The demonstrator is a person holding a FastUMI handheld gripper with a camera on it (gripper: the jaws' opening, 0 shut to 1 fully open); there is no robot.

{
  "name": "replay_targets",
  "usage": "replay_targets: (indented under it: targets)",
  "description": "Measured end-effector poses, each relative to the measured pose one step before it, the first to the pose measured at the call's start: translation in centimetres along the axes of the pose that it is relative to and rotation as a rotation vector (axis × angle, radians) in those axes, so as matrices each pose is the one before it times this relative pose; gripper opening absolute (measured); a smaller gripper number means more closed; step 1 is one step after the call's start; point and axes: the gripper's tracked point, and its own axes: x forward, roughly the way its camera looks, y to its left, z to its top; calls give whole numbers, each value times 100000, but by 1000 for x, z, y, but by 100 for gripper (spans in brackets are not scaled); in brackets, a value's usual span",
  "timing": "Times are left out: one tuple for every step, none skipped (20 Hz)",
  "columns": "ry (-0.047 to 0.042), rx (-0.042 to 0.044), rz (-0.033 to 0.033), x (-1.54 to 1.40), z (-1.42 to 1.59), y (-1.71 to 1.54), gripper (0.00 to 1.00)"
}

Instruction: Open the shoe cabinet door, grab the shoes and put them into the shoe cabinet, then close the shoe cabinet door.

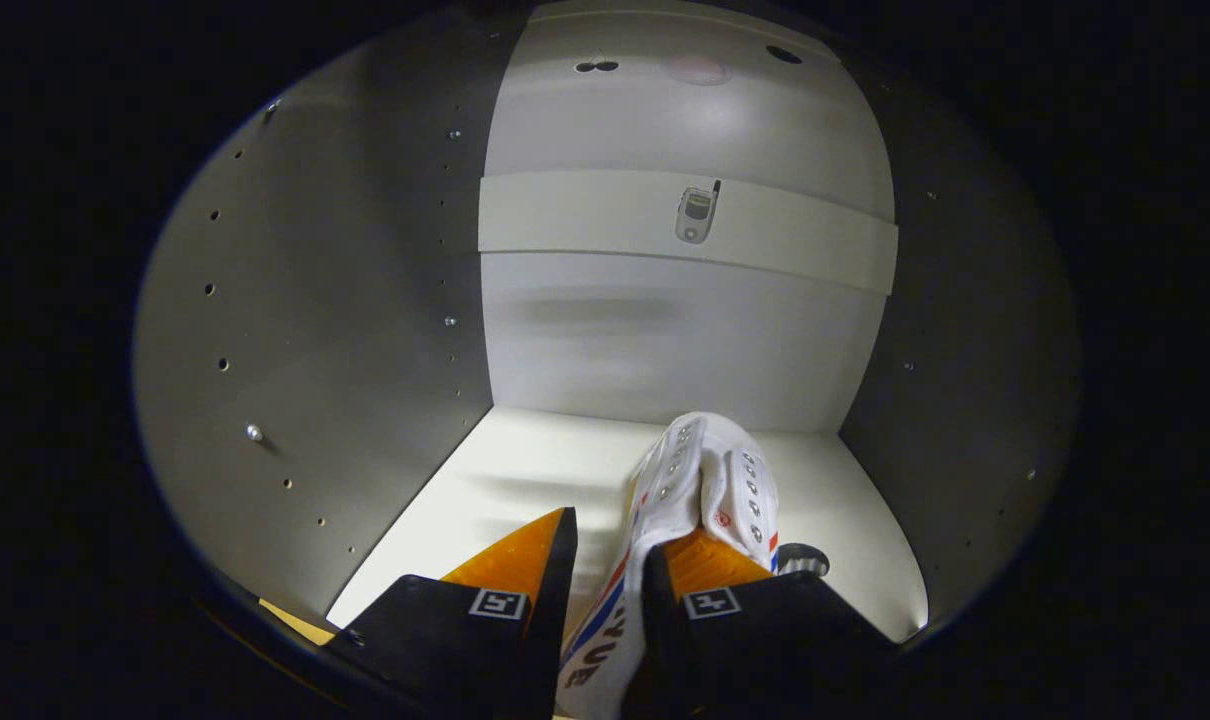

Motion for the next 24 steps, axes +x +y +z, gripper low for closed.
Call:
replay_targets:
  targets:
    - [-900, 766, 85, -577, 260, 105, 46]
    - [-960, 855, -16, -578, 197, 25, 51]
    - [-468, 1000, 46, -721, 84, 89, 56]
    - [-356, 426, -410, -520, 15, -4, 60]
    - [189, 356, -603, -460, -78, -31, 68]
    - [-272, 159, 330, -662, 61, 168, 73]
    - [-842, -17, -777, -711, 264, -118, 77]
    - [-951, 92, -177, -727, 280, 67, 81]
    - [-1294, 211, -268, -872, 411, 2, 85]
    - [-1349, 337, -392, -971, 477, -84, 86]
    - [-2126, 872, -536, -1143, 671, -61, 92]
    - [-1787, 779, -160, -1279, 643, 12, 97]
    - [-1963, 543, -211, -1334, 772, 47, 99]
    - [-1681, 191, -95, -1626, 607, 123, 99]
    - [-1325, -67, 12, -1630, 513, 198, 99]
    - [-1681, 93, -240, -1736, 390, 93, 99]
    - [-1463, 380, 161, -1902, 378, 271, 99]
    - [-1961, 694, 335, -2121, 428, 334, 99]
    - [-1554, 457, 508, -2239, 306, 395, 99]
    - [-1455, 90, -377, -2324, 279, 57, 99]
    - [-1555, 27, -871, -2294, 247, 76, 99]
    - [-1018, 354, -457, -2203, 212, 108, 99]
    - [-1490, 893, -126, -2160, 319, 107, 98]
    - [-1180, 1302, 240, -2079, 368, -19, 99]
